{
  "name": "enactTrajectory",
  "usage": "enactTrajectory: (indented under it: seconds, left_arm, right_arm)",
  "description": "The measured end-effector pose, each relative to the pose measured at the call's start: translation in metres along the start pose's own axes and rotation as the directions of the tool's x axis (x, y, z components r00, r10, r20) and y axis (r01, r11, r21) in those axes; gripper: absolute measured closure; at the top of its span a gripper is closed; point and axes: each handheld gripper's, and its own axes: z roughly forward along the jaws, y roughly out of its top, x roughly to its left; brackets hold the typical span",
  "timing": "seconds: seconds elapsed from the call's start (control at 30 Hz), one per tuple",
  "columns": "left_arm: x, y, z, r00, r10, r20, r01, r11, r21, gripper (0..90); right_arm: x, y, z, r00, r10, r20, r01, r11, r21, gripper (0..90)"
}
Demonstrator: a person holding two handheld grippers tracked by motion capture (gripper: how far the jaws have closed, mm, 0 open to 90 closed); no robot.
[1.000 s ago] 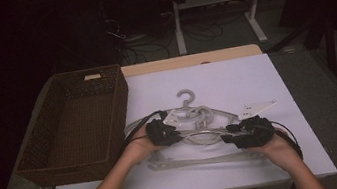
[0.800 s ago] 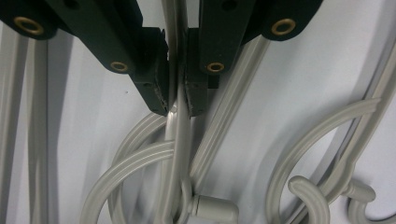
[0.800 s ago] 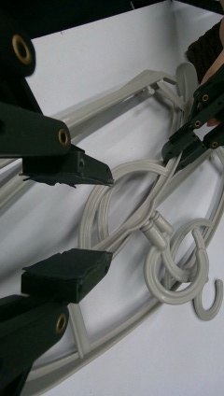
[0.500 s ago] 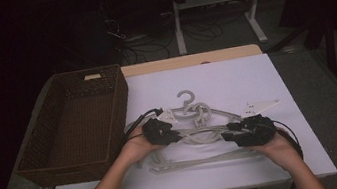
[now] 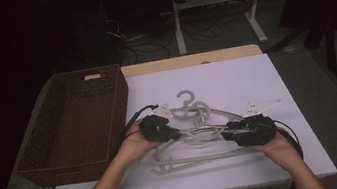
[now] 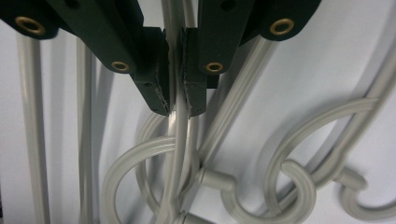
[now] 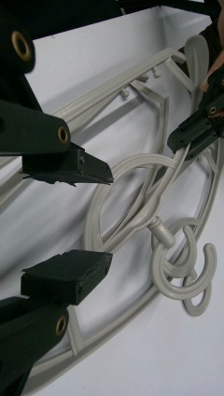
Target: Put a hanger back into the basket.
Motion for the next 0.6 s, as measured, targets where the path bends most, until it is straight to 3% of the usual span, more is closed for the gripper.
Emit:
enactTrajectory:
  seconds: [0.2,0.37,0.6]
  left_arm:
    - [-0.005,0.004,-0.006,0.9996,0.014,-0.023,-0.014,0.9999,-0.004,82.9]
    - [-0.01,0.009,-0.022,0.9983,0.011,-0.057,-0.012,0.9999,-0.011,83.2]
    - [-0.01,0.014,-0.044,0.9918,-0.041,-0.121,0.038,0.9989,-0.028,83.2]
  right_arm:
    - [0.002,0.002,-0.004,1.0,0.001,-0.001,-0.001,1.0,-0.028,52.8]
    - [0.007,0.008,-0.01,0.9998,0.0,-0.02,-0.001,0.999,-0.048,47.7]
    - [0.014,0.017,-0.021,0.9997,-0.008,-0.021,0.006,0.995,-0.103,43.4]
